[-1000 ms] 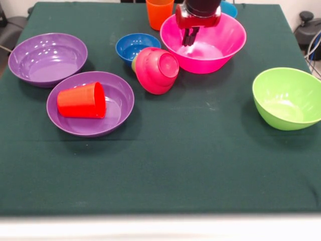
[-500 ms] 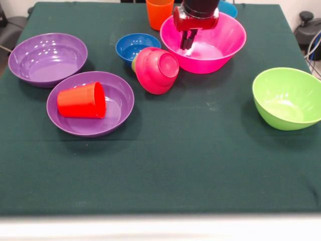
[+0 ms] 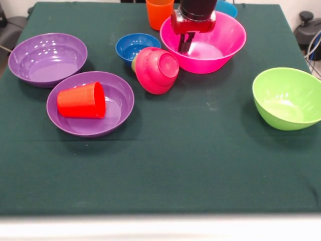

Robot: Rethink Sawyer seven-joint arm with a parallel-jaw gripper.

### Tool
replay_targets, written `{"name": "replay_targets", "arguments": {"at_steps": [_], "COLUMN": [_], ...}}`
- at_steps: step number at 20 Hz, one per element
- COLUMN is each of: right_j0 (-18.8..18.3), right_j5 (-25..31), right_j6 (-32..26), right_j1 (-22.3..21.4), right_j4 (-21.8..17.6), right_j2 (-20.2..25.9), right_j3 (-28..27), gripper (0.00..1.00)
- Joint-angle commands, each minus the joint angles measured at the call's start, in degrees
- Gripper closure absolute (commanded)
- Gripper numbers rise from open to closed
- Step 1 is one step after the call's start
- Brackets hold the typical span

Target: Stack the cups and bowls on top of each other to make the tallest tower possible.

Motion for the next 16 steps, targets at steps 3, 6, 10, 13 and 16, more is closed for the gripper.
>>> {"name": "replay_targets", "arguments": {"at_steps": [3, 6, 10, 13, 16], "right_j0": [0.79, 0.96, 1.27, 1.51, 1.82], "right_j5": [-7.99, -9.7, -9.62, -9.43, -9.31], "right_j6": [6.15, 6.57, 5.96, 5.96, 6.02], "right_j1": [6.37, 7.46, 7.64, 7.63, 7.52], "right_j4": [-2.35, -2.58, -2.94, -2.82, -2.25], "right_j2": [1.97, 1.42, 1.0, 0.74, 0.32], "right_j3": [-3.65, -3.86, -4.03, -4.19, -4.39], "gripper": [1.0, 1.0, 0.0, 0.0, 0.0]}}
